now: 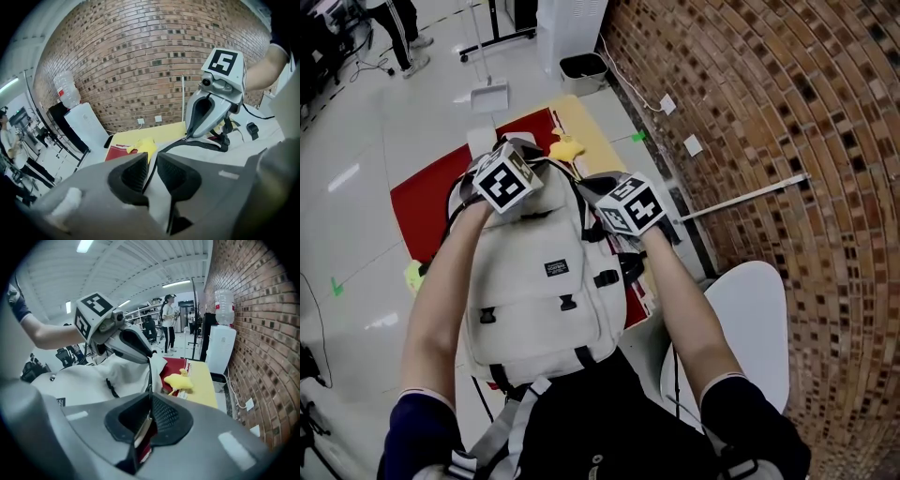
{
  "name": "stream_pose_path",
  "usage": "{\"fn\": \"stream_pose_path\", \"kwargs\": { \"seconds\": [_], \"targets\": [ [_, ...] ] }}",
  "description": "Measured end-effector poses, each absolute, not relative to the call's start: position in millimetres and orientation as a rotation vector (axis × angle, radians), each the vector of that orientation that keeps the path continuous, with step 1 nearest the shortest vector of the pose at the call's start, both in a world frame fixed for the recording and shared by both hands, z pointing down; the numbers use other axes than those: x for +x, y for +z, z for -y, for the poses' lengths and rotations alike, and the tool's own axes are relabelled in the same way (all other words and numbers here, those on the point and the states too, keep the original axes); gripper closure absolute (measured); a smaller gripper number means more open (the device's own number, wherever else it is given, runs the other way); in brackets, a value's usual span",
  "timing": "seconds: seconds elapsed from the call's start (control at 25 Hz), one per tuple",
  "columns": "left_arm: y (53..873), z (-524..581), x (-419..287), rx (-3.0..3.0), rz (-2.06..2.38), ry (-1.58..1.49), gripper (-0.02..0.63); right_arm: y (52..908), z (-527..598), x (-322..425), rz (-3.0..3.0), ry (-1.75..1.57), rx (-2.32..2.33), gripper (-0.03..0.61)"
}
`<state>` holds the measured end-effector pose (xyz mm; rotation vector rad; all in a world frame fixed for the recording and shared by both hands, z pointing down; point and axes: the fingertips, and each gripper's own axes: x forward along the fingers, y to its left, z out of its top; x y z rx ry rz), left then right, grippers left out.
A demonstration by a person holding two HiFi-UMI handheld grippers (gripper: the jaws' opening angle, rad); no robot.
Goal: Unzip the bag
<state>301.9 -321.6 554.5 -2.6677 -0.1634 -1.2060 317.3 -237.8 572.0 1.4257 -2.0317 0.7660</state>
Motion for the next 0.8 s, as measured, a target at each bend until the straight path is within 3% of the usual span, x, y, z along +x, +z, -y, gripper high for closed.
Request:
{"fn": "stream_pose_path", "kwargs": {
  "seconds": [0.8],
  "targets": [
    [546, 330, 295, -2.788, 0.048, -1.135, 0.544, 592, 170, 296, 1.944, 0.873, 1.360, 0.557]
  ]
}}
